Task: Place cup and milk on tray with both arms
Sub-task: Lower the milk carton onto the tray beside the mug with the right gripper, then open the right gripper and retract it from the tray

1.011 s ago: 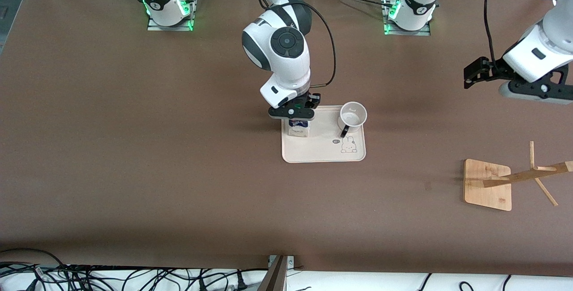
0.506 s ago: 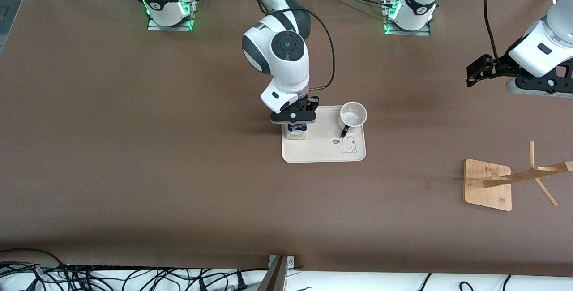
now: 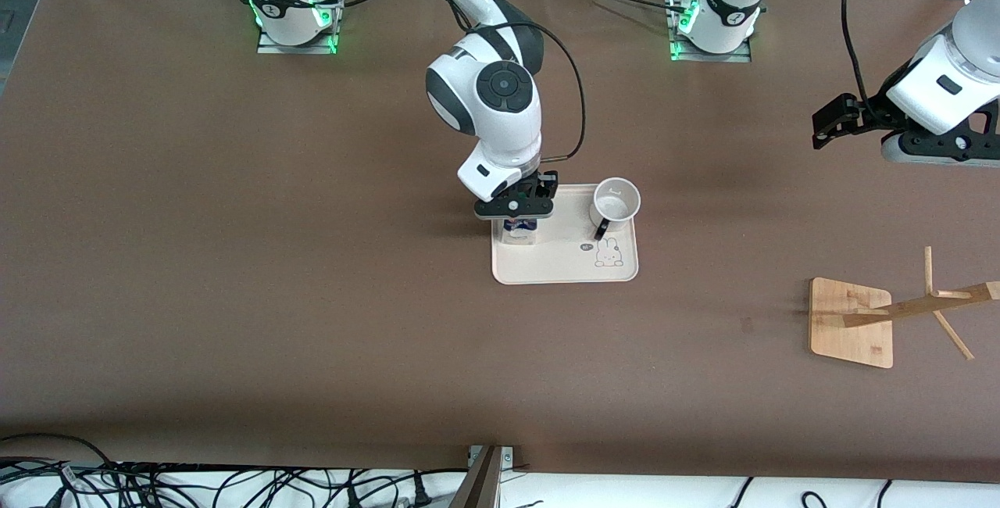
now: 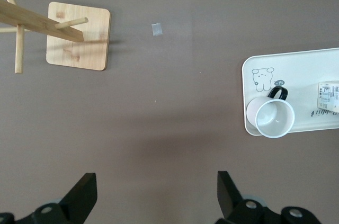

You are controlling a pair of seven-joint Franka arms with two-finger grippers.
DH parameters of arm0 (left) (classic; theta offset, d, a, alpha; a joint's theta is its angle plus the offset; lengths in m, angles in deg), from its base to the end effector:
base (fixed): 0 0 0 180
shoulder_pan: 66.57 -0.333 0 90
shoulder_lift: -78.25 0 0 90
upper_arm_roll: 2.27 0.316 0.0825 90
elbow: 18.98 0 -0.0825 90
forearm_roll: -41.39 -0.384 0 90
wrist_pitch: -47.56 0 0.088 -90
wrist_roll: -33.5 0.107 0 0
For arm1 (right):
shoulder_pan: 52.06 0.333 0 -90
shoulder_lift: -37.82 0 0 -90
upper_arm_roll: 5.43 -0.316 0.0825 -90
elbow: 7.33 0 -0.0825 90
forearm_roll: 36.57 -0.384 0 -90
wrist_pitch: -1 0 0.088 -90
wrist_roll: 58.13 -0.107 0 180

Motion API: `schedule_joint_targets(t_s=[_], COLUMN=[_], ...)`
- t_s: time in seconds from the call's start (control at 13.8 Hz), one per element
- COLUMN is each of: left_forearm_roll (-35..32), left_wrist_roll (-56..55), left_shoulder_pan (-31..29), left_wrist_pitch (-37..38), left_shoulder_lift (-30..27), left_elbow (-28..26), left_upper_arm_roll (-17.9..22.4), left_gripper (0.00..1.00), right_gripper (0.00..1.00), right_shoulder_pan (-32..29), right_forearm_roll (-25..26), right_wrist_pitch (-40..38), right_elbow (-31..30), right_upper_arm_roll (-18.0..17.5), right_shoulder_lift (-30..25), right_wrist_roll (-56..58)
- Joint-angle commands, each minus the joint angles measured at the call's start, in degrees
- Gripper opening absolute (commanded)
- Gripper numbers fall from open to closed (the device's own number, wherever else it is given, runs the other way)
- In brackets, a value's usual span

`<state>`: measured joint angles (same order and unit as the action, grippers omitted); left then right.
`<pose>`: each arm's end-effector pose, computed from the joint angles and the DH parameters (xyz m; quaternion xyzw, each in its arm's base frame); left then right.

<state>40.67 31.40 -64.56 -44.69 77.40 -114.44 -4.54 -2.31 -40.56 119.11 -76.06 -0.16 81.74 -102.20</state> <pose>0.5493 -0.0400 0.5910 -0.9996 0.0194 0.0202 0.0077 0.5275 0.5508 0.3350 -0.9988 -0.0030 -0.0350 0.0345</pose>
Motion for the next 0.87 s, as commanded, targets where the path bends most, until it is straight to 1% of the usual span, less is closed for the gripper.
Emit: schedule_joint_targets(t_s=[0.0,0.22,0.36,0.51,0.65,0.79], left_forearm_roll=[1.16,1.25,1.25,1.25,1.33,1.68], left_wrist_roll=[-0.53,0.08,0.09,0.09,0.09,0.09], left_shoulder_pan=[-0.43,-0.60,-0.60,-0.52,-0.52,-0.52], left_wrist_pitch=[1.37,1.55,1.55,1.20,1.02,1.02], left_shoulder_lift=[-0.03,-0.03,0.05,0.14,0.84,1.11], left_elbow=[1.07,1.07,1.07,1.15,1.59,1.94], left_upper_arm_roll=[0.17,0.52,0.70,0.70,0.70,0.61], left_gripper=[1.00,1.00,1.00,1.00,1.00,1.00], right_gripper=[1.00,1.00,1.00,1.00,1.00,1.00], right_shoulder_pan=[0.09,-0.09,-1.40,-4.99,-9.82,-14.92], right_forearm_roll=[0.47,0.21,0.12,-0.23,-0.58,-5.13], right_wrist_pitch=[-1.04,-2.96,-4.56,-6.04,-12.35,-16.75], right_elbow=[1.66,1.75,1.75,1.57,1.66,1.66], right_upper_arm_roll=[0.26,0.52,0.70,0.44,0.26,0.61], right_shoulder_lift=[-0.15,-2.43,-5.14,-9.27,-12.00,-15.69], right_wrist_roll=[-0.14,-1.10,-0.84,-0.49,0.30,4.40])
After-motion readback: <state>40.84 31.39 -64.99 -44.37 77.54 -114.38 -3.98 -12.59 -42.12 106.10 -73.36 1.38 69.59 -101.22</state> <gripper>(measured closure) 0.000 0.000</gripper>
